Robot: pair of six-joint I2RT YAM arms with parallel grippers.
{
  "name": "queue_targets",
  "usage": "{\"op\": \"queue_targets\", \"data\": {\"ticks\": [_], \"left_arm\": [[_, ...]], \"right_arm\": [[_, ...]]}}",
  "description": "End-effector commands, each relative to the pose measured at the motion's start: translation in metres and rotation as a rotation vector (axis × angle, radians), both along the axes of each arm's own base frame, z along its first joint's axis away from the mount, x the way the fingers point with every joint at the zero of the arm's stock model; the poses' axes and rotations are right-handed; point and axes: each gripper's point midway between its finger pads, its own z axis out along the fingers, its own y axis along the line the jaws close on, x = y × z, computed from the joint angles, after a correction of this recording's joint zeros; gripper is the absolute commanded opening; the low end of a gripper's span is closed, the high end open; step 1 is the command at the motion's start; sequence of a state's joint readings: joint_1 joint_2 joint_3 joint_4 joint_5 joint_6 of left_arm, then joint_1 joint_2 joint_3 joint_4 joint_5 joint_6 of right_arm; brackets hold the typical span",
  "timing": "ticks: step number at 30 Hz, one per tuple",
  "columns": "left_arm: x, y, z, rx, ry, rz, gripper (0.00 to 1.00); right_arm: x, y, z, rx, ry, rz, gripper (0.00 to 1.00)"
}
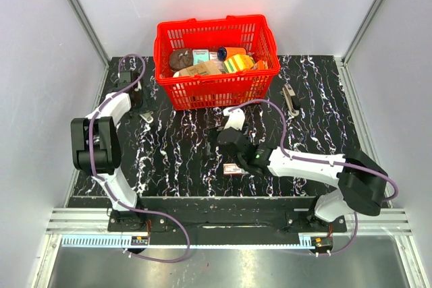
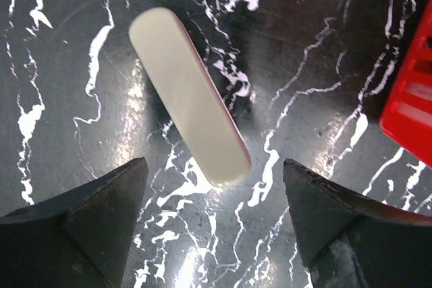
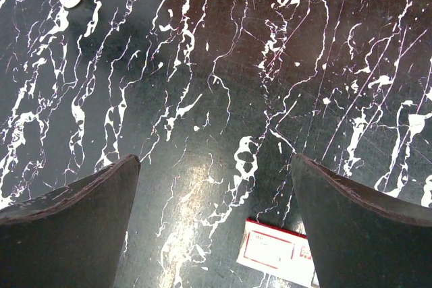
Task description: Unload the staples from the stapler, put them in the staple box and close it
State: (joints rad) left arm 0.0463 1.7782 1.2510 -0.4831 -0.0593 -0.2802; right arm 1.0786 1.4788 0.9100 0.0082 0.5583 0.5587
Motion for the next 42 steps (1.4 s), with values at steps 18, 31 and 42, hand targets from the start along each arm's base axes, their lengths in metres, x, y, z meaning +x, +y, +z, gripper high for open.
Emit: {"op": "queue_targets", "data": {"ticks": [18,31,42], "left_arm": [[-0.007,0.001,-0.002,-0.04,0.034,-0.018,0.17],[-0.126,-0.065,0.016,-0.112,0.095,-0.277,0.2],[-0.127,-0.09,-0.002,-0.07,0.132,-0.371,0.28]], "right_arm": [[-0.007,0.001,0.034,0.087,-0.089,0.027,0.92],[-0.006,-0.012,0.025,-0.008,-0.052,-0.006,0.91],[-0.006,-0.008,0.025,-0.049,-0.017,-0.01,0.91]]}}
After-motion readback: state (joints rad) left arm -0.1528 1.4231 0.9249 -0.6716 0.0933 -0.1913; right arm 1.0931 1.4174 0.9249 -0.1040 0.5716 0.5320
